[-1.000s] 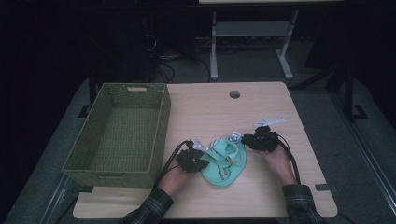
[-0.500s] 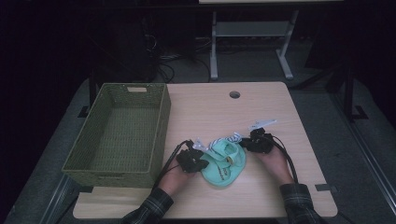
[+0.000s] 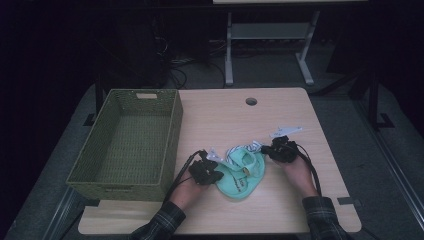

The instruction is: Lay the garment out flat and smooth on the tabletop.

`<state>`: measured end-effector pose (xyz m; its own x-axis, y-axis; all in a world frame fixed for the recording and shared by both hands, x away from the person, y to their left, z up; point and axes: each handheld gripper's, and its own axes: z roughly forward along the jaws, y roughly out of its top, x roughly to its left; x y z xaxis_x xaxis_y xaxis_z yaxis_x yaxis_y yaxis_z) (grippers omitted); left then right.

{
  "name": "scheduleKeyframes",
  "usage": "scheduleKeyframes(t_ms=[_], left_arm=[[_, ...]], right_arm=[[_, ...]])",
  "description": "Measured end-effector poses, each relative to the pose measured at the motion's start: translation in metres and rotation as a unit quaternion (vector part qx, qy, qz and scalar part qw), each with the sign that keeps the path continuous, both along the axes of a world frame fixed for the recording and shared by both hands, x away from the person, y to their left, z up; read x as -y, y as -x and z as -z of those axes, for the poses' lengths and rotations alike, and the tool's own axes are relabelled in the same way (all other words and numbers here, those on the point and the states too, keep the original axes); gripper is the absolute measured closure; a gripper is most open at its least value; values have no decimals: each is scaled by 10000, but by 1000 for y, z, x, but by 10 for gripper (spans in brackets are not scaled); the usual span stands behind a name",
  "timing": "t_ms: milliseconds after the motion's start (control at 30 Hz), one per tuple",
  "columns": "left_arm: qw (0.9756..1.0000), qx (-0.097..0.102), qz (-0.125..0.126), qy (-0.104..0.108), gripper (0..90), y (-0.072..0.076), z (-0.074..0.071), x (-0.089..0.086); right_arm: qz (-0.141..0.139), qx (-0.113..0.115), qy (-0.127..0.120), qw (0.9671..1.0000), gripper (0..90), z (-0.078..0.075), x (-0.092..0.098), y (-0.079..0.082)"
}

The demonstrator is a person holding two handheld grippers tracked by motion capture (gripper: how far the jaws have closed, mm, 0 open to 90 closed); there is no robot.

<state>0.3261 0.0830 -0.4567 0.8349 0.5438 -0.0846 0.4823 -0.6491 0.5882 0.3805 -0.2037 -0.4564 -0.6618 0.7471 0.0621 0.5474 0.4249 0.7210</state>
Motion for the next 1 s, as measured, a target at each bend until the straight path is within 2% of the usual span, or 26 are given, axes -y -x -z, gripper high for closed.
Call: scheduleKeyframes(t_ms=[333,733,1000], left_arm=[[10000,12,-1,-5,886,0,0,0],[10000,8,-9,-9,886,1,0,0],[10000,20,-12,-3,886,1,0,0]], right_arm=[[303,65,44,9995,897,-3,20,0],[705,34,13,9975,897,-4,45,0],[834,-120,248,9961,897,2,53,-1]])
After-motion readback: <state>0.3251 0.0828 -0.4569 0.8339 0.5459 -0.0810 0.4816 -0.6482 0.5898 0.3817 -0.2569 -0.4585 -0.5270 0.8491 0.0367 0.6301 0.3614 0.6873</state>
